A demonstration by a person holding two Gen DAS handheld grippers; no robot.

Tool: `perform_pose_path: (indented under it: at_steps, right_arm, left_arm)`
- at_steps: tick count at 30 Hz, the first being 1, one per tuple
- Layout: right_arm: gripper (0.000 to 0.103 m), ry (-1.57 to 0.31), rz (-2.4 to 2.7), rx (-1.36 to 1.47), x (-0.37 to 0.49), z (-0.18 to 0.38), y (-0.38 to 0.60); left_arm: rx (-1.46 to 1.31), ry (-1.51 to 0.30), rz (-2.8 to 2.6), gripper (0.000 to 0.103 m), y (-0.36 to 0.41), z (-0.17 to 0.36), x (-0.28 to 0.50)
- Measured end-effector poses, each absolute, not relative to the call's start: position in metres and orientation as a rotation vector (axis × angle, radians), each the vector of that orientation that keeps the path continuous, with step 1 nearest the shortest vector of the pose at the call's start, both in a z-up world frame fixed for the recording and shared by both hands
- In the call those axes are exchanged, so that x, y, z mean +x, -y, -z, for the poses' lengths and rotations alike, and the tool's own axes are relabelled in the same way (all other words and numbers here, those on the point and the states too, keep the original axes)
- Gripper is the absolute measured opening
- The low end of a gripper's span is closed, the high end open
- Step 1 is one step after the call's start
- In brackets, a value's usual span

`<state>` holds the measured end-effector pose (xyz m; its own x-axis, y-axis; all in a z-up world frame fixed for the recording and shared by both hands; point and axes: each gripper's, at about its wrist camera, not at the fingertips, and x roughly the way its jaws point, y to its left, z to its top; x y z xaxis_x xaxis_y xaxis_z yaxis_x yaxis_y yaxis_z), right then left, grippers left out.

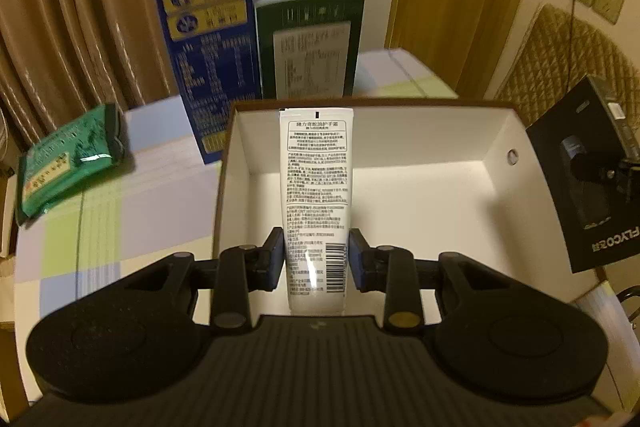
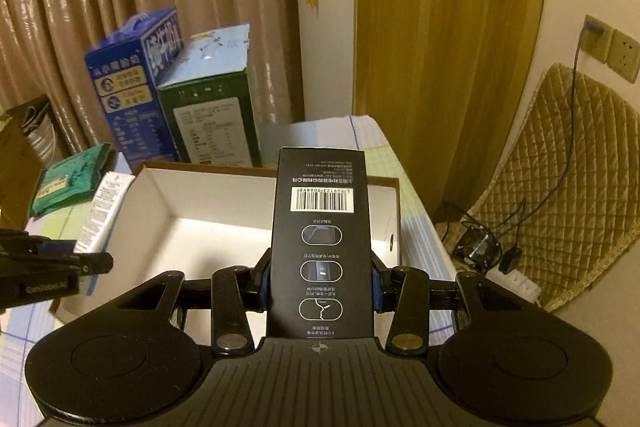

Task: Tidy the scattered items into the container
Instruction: 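Carry the white tube with the left gripper while the right gripper carries the black box over the brown box, then open the left gripper dropping the tube while the right gripper lowers and releases the black box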

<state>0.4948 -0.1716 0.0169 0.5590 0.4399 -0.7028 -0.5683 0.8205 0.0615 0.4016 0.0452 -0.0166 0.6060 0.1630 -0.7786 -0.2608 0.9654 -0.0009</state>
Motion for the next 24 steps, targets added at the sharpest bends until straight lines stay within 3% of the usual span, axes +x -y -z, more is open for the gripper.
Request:
perform_pose_path:
  at_steps: [11, 24]
  right_arm:
    - [0.041, -0.870, -0.575, -0.226, 0.514, 0.025, 0.161]
    - [0.041, -0.931, -0.552, -0.263, 0.526, 0.051, 0.160]
  left_arm:
    - [-0.144, -1.054, -0.289, 0.028, -0.059, 0.081, 0.430]
    - [-0.140, -1.168, -0.308, 0.030, -0.059, 0.114, 0.447]
